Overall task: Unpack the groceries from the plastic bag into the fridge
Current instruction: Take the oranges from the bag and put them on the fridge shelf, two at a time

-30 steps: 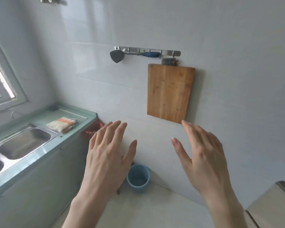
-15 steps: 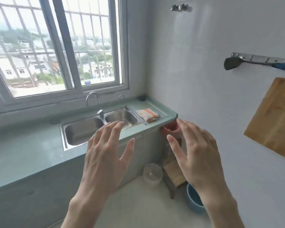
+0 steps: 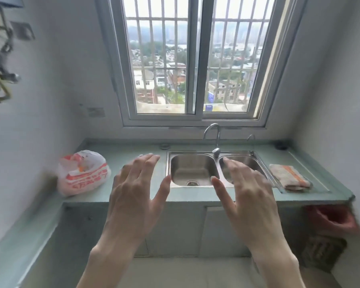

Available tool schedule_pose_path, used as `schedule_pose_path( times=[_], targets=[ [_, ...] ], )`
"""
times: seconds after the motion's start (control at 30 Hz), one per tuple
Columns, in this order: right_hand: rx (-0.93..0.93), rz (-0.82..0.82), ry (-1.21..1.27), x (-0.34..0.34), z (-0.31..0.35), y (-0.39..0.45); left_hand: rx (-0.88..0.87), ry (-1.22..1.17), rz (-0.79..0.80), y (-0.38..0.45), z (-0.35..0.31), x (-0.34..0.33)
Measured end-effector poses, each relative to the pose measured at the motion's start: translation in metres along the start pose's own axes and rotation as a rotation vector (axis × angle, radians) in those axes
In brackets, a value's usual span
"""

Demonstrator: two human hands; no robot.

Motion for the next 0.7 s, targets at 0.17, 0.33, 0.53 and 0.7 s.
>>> schedule_pose_path(
  times=[0.17, 0.33, 0.53, 0.7],
  targets=[
    [0.067, 0.039, 0.153, -0.067, 0.016, 0.043, 0.091, 0.106, -0.068, 0.019, 0.038, -0.012],
    [0.137, 0.083, 0.320, -0.126, 0.049, 0.067, 0.187, 0.214, -0.091, 0.024, 0.077, -0.012],
    [0.234, 0.133, 0.429, -0.177, 0.111, 0.072, 0.288, 0.348, -0.135, 0.019, 0.137, 0.007],
    [0.278, 0.159, 0.464, -0.220, 0.163, 0.072, 0.338, 0.392, -0.159, 0.024, 0.194, 0.008]
  ],
)
Point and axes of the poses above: each hand's wrist, its own y-axis towards the middle knuckle, its own x-axis out of the back of the hand, z = x × y, the point moved 4 cm from there along y, towards the middle knuckle, and after that the axes turned 12 degrees about -z, right-handed, at the moved point
